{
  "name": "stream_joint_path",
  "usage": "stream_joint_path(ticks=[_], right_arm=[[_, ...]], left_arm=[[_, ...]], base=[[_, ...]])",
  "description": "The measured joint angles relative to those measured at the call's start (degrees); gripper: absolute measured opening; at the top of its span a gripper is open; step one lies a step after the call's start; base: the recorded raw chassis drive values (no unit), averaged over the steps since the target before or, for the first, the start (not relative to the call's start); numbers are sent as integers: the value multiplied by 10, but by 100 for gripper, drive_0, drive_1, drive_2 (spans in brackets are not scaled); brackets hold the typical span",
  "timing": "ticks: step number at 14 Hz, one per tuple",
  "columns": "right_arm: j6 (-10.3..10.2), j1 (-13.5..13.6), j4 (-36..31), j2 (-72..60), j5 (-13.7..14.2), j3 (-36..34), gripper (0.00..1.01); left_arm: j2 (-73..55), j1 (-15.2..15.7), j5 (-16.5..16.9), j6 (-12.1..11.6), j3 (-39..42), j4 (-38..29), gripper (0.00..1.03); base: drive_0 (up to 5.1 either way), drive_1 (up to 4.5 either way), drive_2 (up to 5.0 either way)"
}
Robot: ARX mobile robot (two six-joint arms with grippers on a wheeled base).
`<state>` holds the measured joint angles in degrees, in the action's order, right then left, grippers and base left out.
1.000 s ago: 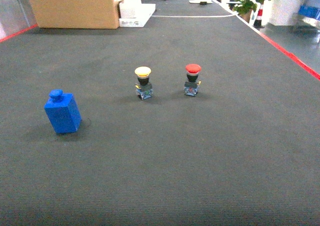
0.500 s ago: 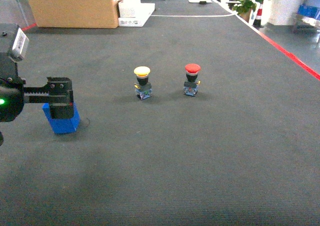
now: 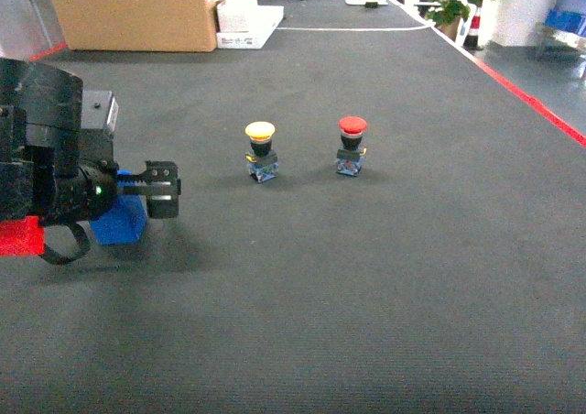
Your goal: Pick blue part to blue bin on bottom shelf
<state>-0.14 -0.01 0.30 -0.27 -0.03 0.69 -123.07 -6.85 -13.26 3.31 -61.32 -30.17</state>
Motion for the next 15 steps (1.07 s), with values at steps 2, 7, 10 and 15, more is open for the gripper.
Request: stream_joint_path(ticks=[2,7,10,15], right_arm=[[0,0,0,0,0,0,98],[0,0,0,0,0,0,98],[0,0,0,0,0,0,98],[0,0,0,0,0,0,98]], left_arm=[[-13,1,16,3,-11,7,84],[6,1,18,-5,14,-26,44],[109,1,-17,15,121,-60,44],[674,-63,-40,7,416,117,44]], base=[[0,0,0],[0,0,0],[0,0,0],[0,0,0]])
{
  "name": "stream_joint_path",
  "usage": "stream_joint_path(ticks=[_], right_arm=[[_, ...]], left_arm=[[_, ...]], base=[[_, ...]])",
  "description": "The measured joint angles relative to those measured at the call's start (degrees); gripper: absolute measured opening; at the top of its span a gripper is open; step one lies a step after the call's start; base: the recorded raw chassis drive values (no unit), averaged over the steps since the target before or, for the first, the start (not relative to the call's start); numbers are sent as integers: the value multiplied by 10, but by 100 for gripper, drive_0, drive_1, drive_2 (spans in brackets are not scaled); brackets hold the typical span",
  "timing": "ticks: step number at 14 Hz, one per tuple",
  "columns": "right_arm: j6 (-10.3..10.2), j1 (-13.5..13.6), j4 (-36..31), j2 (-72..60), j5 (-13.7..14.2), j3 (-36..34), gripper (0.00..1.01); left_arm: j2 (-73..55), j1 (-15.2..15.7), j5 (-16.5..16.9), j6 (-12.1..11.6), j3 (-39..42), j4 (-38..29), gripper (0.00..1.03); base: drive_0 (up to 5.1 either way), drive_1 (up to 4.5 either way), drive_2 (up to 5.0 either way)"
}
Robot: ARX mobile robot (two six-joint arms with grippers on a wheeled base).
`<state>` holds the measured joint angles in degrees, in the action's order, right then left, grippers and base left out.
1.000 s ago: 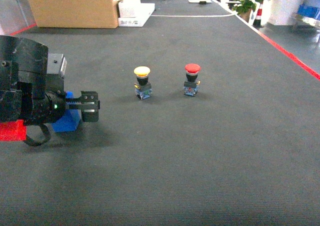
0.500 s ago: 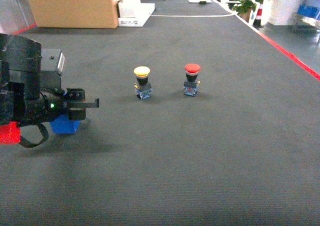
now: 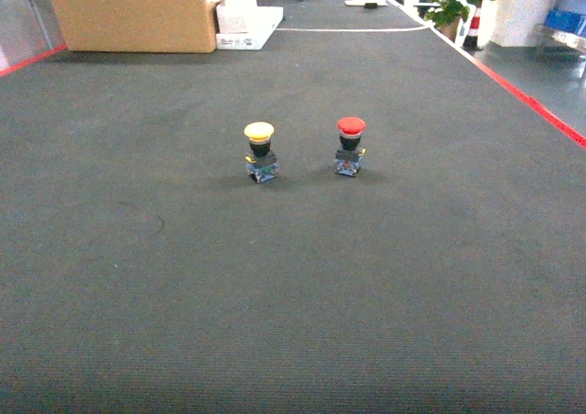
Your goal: Pick blue part to blue bin on bottom shelf
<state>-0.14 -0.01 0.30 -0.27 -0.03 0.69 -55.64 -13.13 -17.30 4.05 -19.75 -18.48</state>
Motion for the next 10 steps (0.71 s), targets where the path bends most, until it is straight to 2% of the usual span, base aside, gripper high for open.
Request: stream_joint_path(ticks=[2,3,4,5,6,10], right_arm=[[0,0,0,0,0,0,98],[0,0,0,0,0,0,98],[0,0,0,0,0,0,98],[0,0,0,0,0,0,98],[0,0,0,0,0,0,98],[0,0,0,0,0,0,98]], left_arm=[[200,-33,-56,1,4,110,44],[289,-61,-92,3,4,177,44],[369,-110,-132,7,4,241,44],[396,-130,-129,20,4,277,44],[393,-121,-129,32,5,289,44],[392,-120,-130,46,8,289,43]], base=[[0,0,0],[0,0,0],[0,0,0],[0,0,0],[0,0,0],[0,0,0]])
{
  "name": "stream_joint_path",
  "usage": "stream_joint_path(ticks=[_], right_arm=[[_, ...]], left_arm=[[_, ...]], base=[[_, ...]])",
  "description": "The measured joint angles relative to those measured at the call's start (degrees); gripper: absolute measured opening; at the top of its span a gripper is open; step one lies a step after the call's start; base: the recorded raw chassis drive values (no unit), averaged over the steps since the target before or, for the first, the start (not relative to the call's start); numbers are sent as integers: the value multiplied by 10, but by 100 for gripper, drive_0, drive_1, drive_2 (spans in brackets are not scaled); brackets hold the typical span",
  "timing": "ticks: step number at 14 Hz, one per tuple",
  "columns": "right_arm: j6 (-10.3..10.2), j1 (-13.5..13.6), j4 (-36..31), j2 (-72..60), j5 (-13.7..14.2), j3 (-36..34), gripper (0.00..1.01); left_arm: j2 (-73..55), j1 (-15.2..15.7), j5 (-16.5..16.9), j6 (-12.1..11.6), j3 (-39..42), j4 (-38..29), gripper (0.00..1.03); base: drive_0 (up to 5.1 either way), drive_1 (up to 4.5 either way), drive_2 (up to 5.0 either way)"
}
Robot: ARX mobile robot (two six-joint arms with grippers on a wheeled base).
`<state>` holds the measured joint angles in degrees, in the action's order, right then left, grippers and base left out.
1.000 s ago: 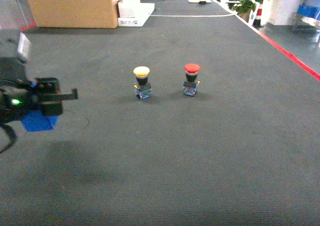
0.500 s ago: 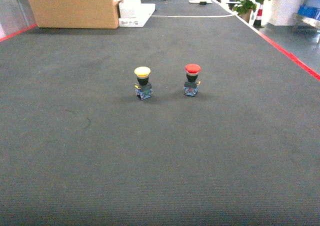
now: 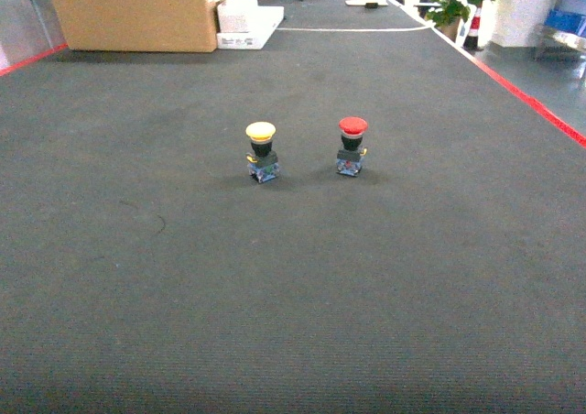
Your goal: Pick blue part to blue bin on bottom shelf
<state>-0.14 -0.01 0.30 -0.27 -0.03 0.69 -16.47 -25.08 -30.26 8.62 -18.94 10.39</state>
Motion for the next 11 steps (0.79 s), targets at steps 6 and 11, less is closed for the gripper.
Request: stream_joint_path(ticks=[6,11], right_arm=[[0,0,0,0,0,0,98],[0,0,0,0,0,0,98]], left_arm=[[-1,0,0,0,0,1,43],[2,1,-1,0,0,0,43]], base=[[0,0,0],[-73,-73,-73]])
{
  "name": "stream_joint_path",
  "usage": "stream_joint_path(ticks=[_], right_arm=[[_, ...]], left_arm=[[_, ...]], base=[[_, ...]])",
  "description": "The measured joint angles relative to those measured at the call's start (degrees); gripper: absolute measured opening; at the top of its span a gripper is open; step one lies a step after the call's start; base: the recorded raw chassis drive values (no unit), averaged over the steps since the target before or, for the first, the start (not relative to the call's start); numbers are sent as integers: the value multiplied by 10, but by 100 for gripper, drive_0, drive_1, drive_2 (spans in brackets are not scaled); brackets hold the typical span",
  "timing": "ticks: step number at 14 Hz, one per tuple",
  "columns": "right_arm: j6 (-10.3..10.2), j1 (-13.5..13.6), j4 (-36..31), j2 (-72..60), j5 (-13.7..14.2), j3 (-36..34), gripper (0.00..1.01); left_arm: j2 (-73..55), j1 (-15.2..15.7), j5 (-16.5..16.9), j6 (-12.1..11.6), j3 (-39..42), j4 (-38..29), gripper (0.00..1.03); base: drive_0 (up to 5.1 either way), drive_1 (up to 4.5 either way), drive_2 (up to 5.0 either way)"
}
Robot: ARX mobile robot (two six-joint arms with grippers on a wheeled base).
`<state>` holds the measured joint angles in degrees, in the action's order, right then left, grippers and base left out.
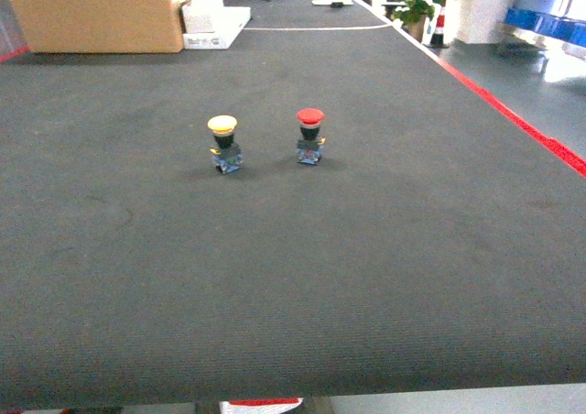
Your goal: Pick blue part to blue bin on bottom shelf
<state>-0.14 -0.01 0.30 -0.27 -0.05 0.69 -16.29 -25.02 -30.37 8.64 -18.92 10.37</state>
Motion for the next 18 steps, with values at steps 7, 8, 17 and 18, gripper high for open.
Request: stream_joint_path(ticks=[7,8,17,18], right_arm=[[0,0,0,0,0,0,98],[0,0,0,0,0,0,98],[0,0,0,0,0,0,98],[0,0,0,0,0,0,98]], left_arm=[[-1,0,1,0,0,0,43],[-1,0,1,0,0,0,43],[-1,0,1,0,0,0,43],[-1,0,1,0,0,0,43]], base=[[-177,-177,-177],[-163,-163,-163],[-166,-166,-166],[-166,-166,-166]])
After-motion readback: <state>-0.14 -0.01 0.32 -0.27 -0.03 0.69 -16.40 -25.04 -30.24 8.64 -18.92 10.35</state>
